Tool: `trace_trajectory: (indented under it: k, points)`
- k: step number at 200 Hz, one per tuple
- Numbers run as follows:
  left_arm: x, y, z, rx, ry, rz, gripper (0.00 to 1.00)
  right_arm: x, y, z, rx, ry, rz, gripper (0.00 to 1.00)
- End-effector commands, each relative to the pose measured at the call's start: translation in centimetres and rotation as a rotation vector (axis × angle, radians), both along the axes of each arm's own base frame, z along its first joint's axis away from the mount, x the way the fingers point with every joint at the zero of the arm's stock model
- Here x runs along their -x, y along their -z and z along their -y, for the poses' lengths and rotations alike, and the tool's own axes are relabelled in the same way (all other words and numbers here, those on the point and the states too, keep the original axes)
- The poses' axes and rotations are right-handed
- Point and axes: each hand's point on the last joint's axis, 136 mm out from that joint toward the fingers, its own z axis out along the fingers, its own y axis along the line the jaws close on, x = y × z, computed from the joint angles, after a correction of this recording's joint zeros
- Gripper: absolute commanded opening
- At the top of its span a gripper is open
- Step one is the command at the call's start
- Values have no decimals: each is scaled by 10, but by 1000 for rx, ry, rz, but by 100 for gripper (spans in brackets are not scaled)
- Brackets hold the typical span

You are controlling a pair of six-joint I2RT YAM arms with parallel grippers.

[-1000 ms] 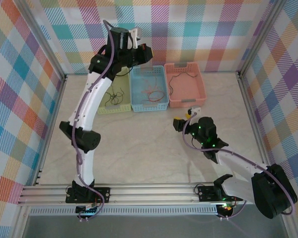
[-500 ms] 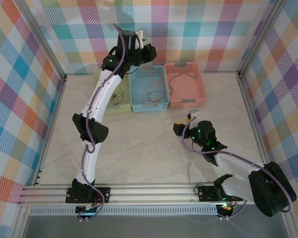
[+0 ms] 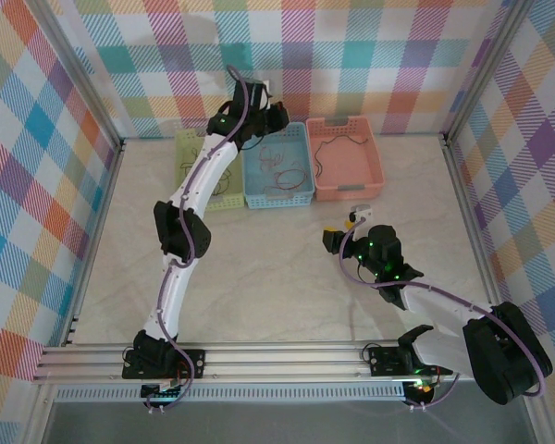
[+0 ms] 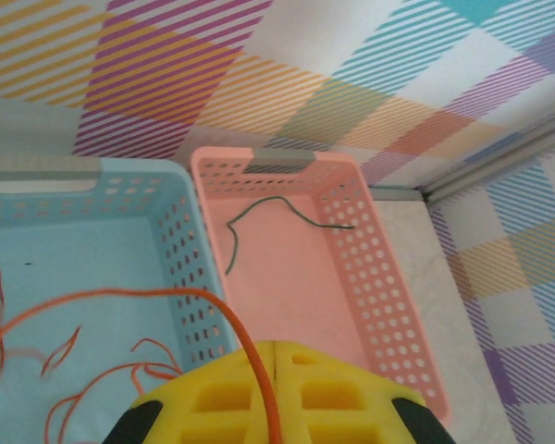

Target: Untangle the cables

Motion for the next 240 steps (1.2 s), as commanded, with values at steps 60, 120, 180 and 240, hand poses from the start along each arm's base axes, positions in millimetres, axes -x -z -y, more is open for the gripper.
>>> trace_trajectory:
  k: [60, 120, 180, 240]
  points:
    - [23, 62, -20, -208, -18, -115, 89, -4, -11, -2, -24, 3, 30, 70]
    - [139, 9, -116, -230, -273, 154, 100, -11, -26, 51, 71, 284, 42, 100]
    - [248, 58, -227, -459, -522, 296, 100, -9, -26, 104, 260, 491, 75, 100]
    - [249, 132, -246, -635, -411, 303, 100, -18, -3, 131, 388, 538, 108, 100]
